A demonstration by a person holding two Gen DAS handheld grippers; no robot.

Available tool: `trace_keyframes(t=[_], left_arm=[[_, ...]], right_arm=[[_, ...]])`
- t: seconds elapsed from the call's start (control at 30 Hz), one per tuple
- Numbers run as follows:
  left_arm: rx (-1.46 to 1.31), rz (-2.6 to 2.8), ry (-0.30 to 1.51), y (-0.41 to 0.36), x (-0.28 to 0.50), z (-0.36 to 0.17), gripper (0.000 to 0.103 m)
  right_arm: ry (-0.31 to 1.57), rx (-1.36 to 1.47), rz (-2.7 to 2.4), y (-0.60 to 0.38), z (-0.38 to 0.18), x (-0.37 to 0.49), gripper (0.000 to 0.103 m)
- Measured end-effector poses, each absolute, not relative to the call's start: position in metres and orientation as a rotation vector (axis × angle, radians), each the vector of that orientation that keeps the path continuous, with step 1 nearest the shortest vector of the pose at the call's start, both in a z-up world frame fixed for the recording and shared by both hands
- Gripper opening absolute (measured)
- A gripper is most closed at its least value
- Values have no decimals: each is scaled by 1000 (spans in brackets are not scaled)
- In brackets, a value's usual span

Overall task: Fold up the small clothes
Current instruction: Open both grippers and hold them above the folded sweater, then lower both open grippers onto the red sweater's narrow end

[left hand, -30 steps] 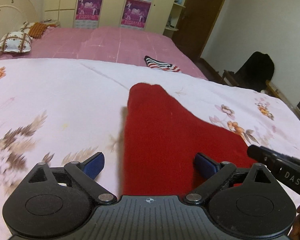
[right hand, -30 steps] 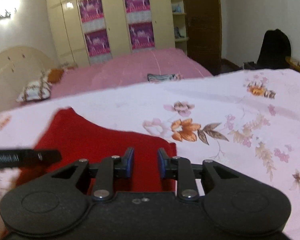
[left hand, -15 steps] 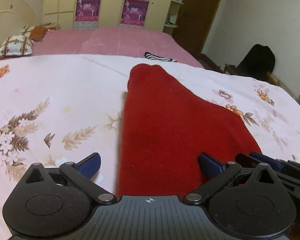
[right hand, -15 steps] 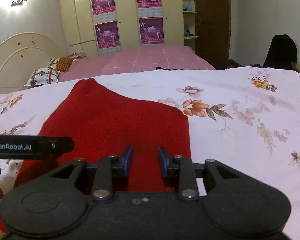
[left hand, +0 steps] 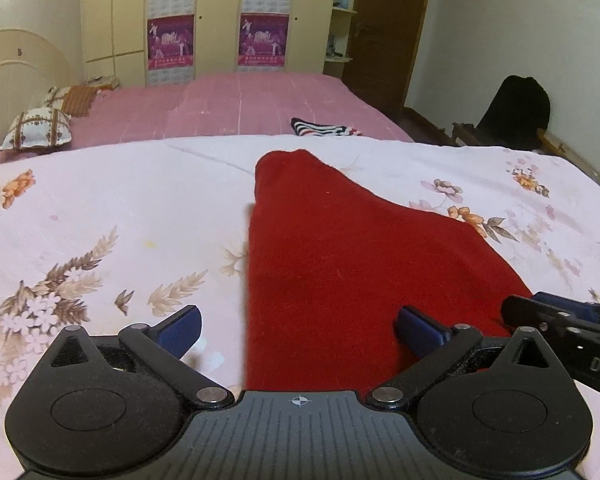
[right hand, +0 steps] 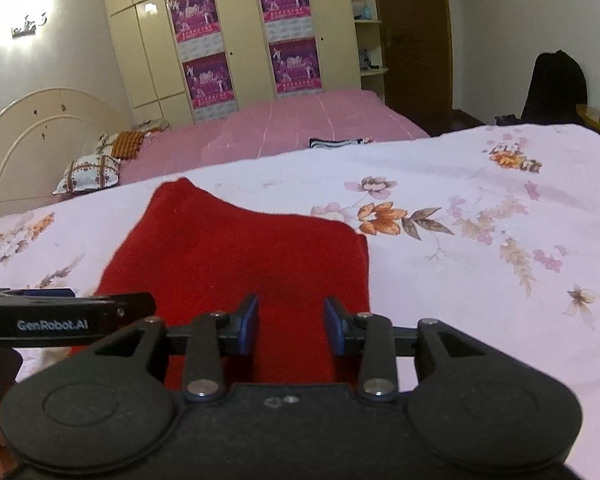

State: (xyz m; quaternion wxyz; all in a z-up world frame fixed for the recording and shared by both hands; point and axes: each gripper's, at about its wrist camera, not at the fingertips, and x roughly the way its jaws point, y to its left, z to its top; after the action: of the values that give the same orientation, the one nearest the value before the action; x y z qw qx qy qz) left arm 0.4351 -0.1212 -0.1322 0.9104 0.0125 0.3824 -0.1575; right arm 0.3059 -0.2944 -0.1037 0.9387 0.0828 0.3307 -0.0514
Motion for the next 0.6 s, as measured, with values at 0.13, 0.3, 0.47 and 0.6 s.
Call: trace_keyframes(t=[0.13, 0.3, 0.47, 0.6], left_arm=[[44, -338, 781, -118, 420, -125, 103], [80, -369, 833, -119, 397, -134, 103], [60, -380, 890, -108, 369, -153, 103], [34, -379, 912, -99, 361, -158, 103]], right_arm=[[662, 145, -81, -288, -94, 287, 36], [677, 143, -75, -277, -98, 264, 36], [714, 133, -89, -270, -112, 243, 36], [760, 81, -112, -267, -131, 235, 35]])
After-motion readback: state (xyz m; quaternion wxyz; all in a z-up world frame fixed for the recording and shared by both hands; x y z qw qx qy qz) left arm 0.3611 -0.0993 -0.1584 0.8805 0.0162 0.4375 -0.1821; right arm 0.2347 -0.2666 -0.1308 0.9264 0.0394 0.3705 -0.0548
